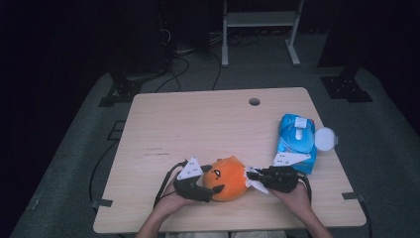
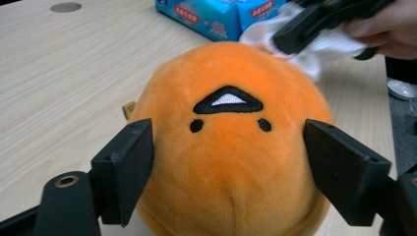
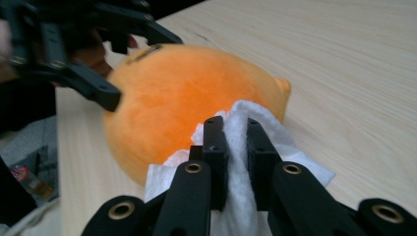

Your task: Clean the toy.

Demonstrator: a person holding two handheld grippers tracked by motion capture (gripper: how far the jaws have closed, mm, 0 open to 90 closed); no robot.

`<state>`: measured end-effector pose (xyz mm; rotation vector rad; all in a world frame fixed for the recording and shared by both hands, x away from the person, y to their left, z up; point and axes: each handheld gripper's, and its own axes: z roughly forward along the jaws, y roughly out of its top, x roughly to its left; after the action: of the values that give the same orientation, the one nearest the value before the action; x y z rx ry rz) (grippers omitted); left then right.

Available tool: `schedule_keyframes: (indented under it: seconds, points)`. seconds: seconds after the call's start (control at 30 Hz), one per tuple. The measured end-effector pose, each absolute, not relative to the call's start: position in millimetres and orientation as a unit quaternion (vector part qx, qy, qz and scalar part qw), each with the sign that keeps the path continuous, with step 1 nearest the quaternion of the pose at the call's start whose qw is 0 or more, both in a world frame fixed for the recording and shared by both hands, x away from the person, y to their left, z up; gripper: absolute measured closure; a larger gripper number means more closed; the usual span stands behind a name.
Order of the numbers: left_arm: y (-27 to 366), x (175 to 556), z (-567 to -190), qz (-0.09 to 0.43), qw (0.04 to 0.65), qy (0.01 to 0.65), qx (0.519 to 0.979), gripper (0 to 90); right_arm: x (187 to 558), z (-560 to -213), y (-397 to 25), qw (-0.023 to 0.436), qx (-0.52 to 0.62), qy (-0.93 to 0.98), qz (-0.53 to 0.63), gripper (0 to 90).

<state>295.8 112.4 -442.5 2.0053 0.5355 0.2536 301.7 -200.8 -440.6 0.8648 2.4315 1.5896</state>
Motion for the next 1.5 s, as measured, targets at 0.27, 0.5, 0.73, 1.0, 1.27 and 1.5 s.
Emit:
schedule_keyframes:
  seconds: [0.27, 0.5, 0.73, 1.0, 1.27, 1.5]
  points:
    - [120, 301, -445, 0.094, 0.509, 0.228, 0.825, 26.2, 292, -435, -191, 0.066, 0.256, 0.806, 0.530, 82.7]
    - [117, 300, -445, 0.095, 0.507, 0.221, 0.828, 26.4, 294, -437, -197, 0.059, 0.278, 0.796, 0.535, 83.0]
    - [116, 300, -444, 0.093, 0.507, 0.228, 0.826, 25.9, 292, -434, -179, 0.066, 0.261, 0.795, 0.544, 82.5]
    - [116, 301, -445, 0.094, 0.501, 0.219, 0.832, 25.9, 290, -436, -182, 0.064, 0.259, 0.800, 0.537, 82.7]
    - [116, 301, -445, 0.090, 0.504, 0.219, 0.831, 27.0, 293, -437, -187, 0.068, 0.265, 0.800, 0.535, 82.5]
    - [117, 303, -443, 0.093, 0.498, 0.239, 0.828, 17.1, 289, -439, -184, 0.093, 0.264, 0.814, 0.508, 82.7]
